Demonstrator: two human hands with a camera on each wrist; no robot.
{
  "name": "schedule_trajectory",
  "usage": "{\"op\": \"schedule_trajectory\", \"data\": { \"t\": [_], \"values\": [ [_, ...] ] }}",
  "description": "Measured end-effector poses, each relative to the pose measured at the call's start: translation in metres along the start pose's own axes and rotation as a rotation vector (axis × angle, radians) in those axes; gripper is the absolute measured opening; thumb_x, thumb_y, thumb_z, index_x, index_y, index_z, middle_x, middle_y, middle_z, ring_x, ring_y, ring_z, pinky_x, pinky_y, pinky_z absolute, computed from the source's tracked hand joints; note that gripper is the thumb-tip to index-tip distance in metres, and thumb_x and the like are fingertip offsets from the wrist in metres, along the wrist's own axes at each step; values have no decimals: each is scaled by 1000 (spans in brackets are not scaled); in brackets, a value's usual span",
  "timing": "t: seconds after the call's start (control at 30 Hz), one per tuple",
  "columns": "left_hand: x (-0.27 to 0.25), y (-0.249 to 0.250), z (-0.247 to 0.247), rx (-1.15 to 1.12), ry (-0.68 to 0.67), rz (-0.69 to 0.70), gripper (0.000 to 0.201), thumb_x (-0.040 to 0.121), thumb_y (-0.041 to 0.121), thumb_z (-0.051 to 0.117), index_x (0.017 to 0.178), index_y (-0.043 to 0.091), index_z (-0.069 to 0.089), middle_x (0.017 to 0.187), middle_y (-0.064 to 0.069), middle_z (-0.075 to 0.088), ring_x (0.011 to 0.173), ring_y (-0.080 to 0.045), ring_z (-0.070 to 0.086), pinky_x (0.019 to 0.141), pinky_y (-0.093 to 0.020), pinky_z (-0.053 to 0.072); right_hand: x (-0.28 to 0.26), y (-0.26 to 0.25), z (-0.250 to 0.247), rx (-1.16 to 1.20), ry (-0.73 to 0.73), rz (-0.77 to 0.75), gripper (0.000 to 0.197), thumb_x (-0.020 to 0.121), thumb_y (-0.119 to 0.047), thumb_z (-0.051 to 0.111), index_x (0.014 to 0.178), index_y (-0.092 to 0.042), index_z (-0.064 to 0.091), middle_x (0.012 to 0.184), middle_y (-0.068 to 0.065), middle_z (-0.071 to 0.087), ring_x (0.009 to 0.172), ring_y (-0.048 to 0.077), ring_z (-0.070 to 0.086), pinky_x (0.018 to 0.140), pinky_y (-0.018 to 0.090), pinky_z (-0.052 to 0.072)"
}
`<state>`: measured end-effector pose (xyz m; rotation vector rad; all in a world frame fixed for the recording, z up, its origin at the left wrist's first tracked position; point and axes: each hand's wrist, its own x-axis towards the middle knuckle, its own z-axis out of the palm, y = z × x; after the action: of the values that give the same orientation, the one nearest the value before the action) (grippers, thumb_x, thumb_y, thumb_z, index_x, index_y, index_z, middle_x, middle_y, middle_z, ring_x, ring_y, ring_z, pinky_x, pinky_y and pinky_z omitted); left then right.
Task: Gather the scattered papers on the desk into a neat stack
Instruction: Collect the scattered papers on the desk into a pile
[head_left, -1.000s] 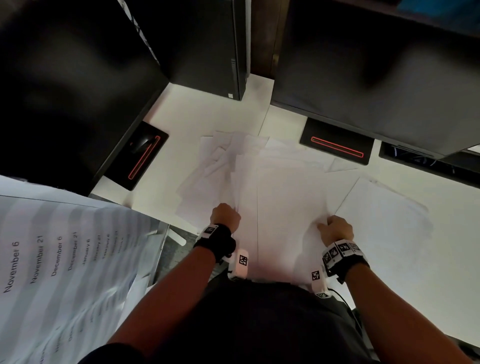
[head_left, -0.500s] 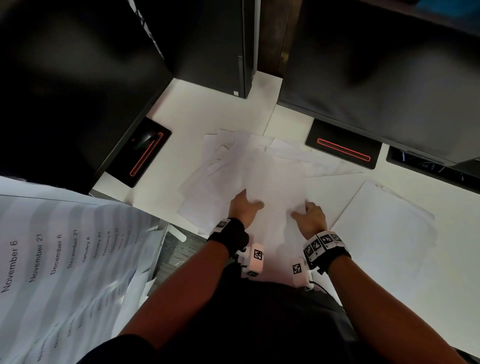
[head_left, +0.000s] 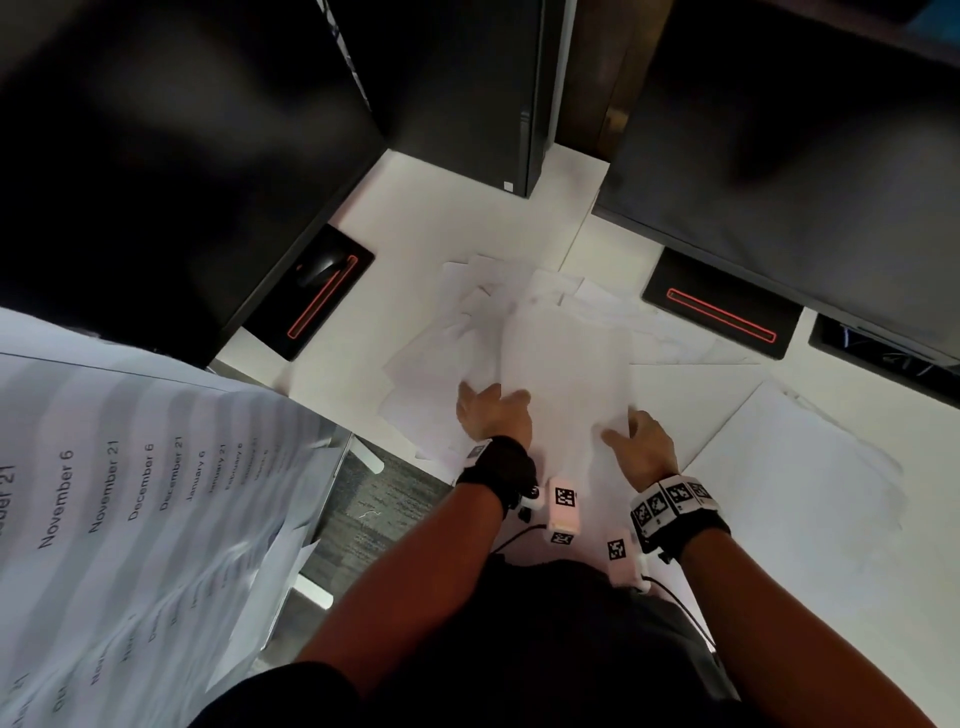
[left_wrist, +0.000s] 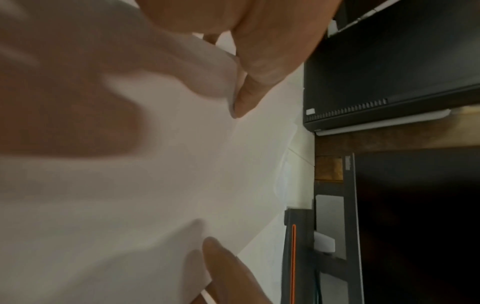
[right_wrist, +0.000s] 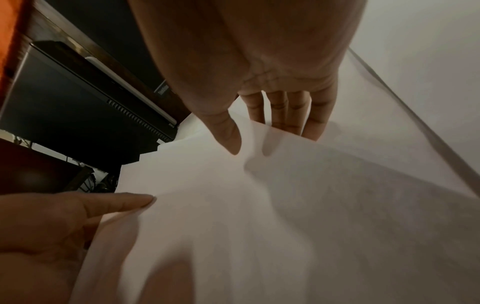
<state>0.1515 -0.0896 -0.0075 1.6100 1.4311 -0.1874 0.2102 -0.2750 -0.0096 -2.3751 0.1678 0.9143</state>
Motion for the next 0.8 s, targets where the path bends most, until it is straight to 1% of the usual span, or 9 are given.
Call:
{"op": "schedule_trajectory", "data": {
  "t": [0.1,0.17,0.23,0.3,0.47,0.6,0.7,0.73,0.8],
  "values": [
    [0,4,1,-11,34,134,50,79,26,71,123,2,67,155,-9,36,135,-33,44,109,-46,42,0,-4,-1,7,-10,-19,49,88,-36,66,128,-8,57,120,7,66,105,25,60,83,28,41],
    [-2,4,2,90,53,274,43,83,21,68,119,-2,67,155,-11,35,133,-33,42,109,-44,41,0,-7,-2,17,-17,-33,45,88,-36,66,124,-10,59,115,6,67,99,23,59,83,29,42],
    [-5,2,3,175,78,412,37,84,16,66,115,-2,69,155,-11,37,133,-32,39,109,-42,40,1,-9,-2,13,-16,-42,44,88,-38,66,121,-11,59,112,5,67,104,26,61,87,32,46],
    [-6,1,2,201,98,471,32,81,16,68,109,0,72,151,-12,42,131,-34,41,107,-44,41,1,-8,-2,12,-21,-42,44,88,-38,66,121,-11,59,109,4,67,104,26,60,88,33,47],
    [-6,2,-7,240,166,455,24,75,21,71,91,5,76,132,-13,49,116,-36,48,100,-51,43,1,-8,-4,5,-30,-50,40,88,-39,65,116,-11,60,99,-1,63,97,24,59,84,32,45],
    [-5,2,-9,331,170,558,19,77,22,71,90,8,75,140,-13,48,127,-37,44,104,-54,40,1,-8,-5,13,-41,-52,39,88,-38,65,117,-12,60,101,1,65,95,23,58,81,30,42],
    [-2,0,-7,382,142,595,20,84,21,67,95,5,73,147,-14,46,134,-36,41,111,-50,37,2,-7,-5,32,-44,-45,39,88,-39,65,118,-13,60,101,0,65,95,22,58,81,29,42],
    [-2,2,-7,377,111,574,20,87,20,65,97,4,72,144,-14,48,128,-35,45,108,-48,40,2,-7,-6,41,-47,-41,39,88,-39,65,119,-14,60,102,0,65,94,21,58,81,29,42],
    [-4,6,-8,316,56,507,20,90,18,61,95,-1,69,125,-14,54,104,-34,57,92,-44,50,0,-6,-6,60,-48,-37,39,88,-38,65,119,-15,60,102,-1,66,94,20,58,80,28,42]
  ]
}}
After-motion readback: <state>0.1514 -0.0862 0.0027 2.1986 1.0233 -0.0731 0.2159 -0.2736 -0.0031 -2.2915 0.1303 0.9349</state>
